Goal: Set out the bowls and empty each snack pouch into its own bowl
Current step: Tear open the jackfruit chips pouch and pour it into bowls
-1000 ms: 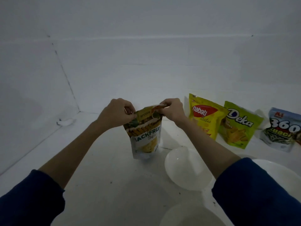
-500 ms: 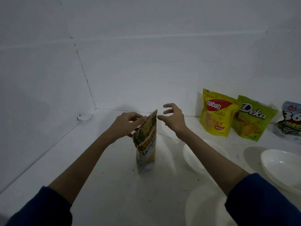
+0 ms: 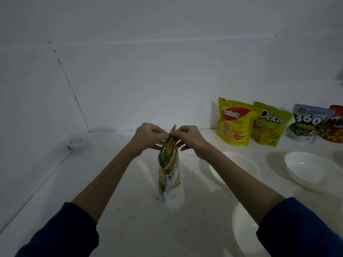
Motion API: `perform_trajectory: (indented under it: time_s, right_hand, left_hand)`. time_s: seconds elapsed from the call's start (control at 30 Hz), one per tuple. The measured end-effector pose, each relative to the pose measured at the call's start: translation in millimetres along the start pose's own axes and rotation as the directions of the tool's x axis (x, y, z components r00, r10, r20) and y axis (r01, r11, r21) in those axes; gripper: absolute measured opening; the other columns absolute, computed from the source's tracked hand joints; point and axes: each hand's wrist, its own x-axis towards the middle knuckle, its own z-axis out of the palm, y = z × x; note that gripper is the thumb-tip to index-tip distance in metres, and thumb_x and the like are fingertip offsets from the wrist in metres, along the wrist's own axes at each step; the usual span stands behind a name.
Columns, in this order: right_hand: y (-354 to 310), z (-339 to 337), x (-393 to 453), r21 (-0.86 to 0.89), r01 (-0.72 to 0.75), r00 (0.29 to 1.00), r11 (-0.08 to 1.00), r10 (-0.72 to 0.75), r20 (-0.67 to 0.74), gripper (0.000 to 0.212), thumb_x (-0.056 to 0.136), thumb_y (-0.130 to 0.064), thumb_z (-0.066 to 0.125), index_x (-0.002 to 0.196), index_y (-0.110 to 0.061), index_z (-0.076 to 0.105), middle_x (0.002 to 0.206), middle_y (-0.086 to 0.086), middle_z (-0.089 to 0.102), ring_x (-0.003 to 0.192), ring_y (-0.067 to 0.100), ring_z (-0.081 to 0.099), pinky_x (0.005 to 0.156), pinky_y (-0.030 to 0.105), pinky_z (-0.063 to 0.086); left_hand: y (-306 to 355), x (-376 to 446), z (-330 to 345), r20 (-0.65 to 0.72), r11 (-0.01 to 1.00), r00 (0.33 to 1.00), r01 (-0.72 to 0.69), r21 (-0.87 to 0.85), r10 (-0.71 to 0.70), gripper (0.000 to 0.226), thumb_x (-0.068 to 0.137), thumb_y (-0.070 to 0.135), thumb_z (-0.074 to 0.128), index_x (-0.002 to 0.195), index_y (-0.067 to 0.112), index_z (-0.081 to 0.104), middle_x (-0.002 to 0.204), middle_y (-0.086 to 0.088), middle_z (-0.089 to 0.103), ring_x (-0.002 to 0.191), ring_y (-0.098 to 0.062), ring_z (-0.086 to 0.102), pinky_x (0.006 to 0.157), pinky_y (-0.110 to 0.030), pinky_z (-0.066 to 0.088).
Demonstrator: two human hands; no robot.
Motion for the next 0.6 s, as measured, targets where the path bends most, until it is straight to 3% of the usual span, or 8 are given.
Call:
perform_trajectory:
  time_s: [0.13,0.4,0.53,0.6]
  right_hand:
    - [-10,3,1,-0.088,0.003,0.998,0.996,-0.009,-0.065,0.019,0.083,-0.015,0.060,0.065,-0.011,0.056,0.075,0.013,0.065,0.057,0.019,0.062,0.042,0.019,0.047]
    - [-11,-1,6,-0.103,-0.007,0.993,0.995,-0.006,-0.121,0.017,0.077,-0.001,0.065,0.065,-0.005,0.052,0.061,0.012,0.059,0.046,0.016,0.058,0.039,0.017,0.047]
    - [-10,-20,8,-0.260,0.094,0.976,0.961,-0.141,-0.167,0.018,0.074,0.002,0.064,0.066,-0.008,0.052,0.062,0.014,0.062,0.044,0.017,0.056,0.041,0.021,0.047]
    - [-11,-26,8,-0.350,0.169,0.973,0.921,-0.213,-0.093,0.014,0.076,0.001,0.062,0.070,-0.010,0.055,0.061,0.011,0.062,0.046,0.018,0.057,0.040,0.015,0.043]
  left_hand:
    - [6,5,3,-0.038,0.998,0.999,0.012,0.058,-0.010,0.006,0.078,0.009,0.066,0.082,0.005,0.067,0.072,-0.004,0.066,0.062,-0.015,0.068,0.048,-0.015,0.054]
    - [3,8,-7,-0.094,0.990,0.995,-0.025,0.138,0.038,0.011,0.071,0.006,0.072,0.062,0.010,0.066,0.064,-0.006,0.066,0.058,-0.015,0.065,0.062,-0.024,0.058]
    - [-13,7,-29,-0.174,0.981,0.970,-0.148,0.127,0.169,0.007,0.072,0.007,0.072,0.071,0.003,0.067,0.061,-0.005,0.067,0.049,-0.009,0.065,0.059,-0.026,0.059]
    - [-17,6,-33,-0.128,0.977,0.971,-0.192,0.090,0.203,0.010,0.076,0.011,0.071,0.081,0.004,0.067,0.061,-0.002,0.068,0.050,-0.009,0.066,0.059,-0.025,0.060]
